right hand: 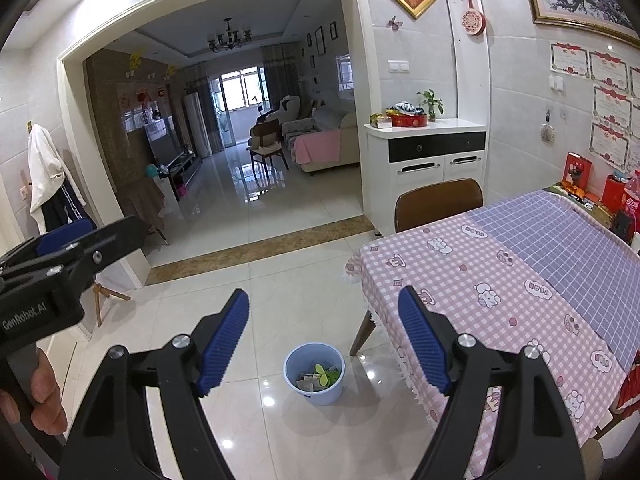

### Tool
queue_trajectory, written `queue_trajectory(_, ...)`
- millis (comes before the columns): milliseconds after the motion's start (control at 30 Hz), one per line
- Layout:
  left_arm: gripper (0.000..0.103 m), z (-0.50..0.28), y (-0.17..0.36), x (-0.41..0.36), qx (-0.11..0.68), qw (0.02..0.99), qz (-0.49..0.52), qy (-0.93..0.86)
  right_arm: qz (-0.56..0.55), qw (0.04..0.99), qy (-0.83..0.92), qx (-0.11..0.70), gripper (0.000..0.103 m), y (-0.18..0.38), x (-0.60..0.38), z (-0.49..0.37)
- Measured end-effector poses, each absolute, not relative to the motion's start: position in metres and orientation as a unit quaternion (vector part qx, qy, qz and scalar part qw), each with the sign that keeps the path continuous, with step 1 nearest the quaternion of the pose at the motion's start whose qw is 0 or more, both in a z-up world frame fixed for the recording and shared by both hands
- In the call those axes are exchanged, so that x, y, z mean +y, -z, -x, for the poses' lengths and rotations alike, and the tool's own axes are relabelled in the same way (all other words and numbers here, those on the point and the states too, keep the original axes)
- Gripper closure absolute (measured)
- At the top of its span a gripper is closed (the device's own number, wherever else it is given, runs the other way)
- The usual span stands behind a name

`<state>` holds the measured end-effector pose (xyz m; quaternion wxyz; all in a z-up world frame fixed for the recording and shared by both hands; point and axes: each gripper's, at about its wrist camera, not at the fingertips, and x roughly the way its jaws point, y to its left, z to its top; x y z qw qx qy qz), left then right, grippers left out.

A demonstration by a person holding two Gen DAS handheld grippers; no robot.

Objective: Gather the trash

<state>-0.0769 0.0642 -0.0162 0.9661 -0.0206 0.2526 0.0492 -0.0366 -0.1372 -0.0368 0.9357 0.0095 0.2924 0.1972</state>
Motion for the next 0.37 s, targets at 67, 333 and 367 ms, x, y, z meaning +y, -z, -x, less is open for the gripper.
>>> queue_trajectory(67,0.010,0.075,0.016,0.069,0.253,0.966,0.018,-0.048,-0.012,0.936,-0.192,0.294,0.027,0.038,-0.135,0.034)
queue_trajectory(333,0.009,0.050,0.025,0.082,0.276,0.960,0.012,-0.048,-0.027,0.934,-0.170,0.312,0.026,0.050,-0.137,0.017)
queue_trajectory(367,0.009,0.041,0.026,0.084,0.283,0.958,0.012,-0.050,-0.038,0.931,-0.165,0.324,0.025,0.057,-0.143,0.009)
